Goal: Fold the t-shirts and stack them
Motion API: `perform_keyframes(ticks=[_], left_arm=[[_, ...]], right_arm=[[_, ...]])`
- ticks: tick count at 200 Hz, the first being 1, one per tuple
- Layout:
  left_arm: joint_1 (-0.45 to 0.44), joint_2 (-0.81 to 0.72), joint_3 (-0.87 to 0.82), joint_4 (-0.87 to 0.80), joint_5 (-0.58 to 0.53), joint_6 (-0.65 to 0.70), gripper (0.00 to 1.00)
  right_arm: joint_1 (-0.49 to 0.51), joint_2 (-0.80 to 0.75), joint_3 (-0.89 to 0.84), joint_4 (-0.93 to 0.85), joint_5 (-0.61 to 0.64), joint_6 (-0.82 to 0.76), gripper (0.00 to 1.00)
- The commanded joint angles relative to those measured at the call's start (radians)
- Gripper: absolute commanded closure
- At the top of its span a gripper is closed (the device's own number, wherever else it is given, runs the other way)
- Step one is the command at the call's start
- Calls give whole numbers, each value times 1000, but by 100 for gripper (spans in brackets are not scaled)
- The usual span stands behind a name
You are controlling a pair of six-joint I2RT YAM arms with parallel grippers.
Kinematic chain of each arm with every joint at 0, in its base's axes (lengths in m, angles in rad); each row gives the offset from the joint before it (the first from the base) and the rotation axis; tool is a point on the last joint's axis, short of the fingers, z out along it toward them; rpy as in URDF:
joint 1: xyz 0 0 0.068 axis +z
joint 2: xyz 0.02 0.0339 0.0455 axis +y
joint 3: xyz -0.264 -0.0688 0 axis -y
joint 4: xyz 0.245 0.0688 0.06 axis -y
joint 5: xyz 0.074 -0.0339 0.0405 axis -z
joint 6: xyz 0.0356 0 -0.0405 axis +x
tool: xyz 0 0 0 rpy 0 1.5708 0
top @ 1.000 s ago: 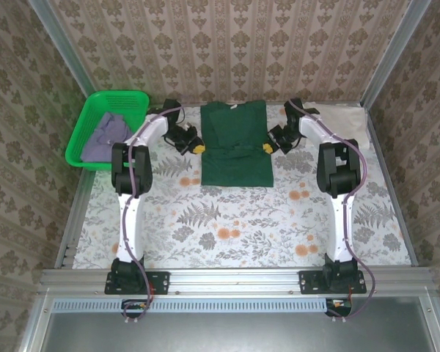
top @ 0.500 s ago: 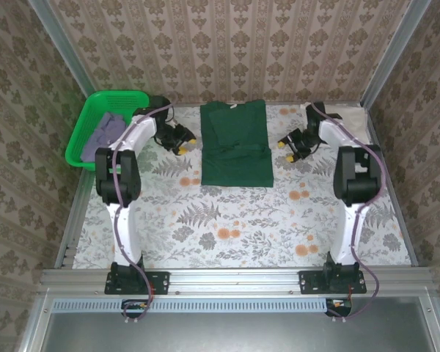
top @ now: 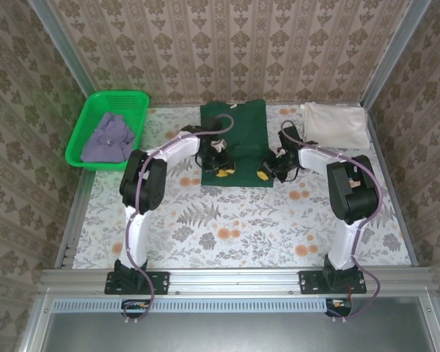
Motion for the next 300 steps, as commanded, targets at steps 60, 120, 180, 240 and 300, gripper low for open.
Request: perform_keyframes(ticks=[60,120,180,240,300], left_arm=[[52,-177,-478,88,-95,134,72],[52,-425,-739,69,-75,121,67],[82,-453,-596,22,-59,139,58],[168,-341,-438,44,-36,116,53],[202,-241,-281,39,-30,112,52]], right_arm=[[65,-57,-295,47,42,-52,96],[189,-276,-476,14,24,-33,92],[185,-293,-263,-76,85,-80,85],[198,-107,-59,-109,88,-68,86],[166,43,99,-239,86,-57,79]])
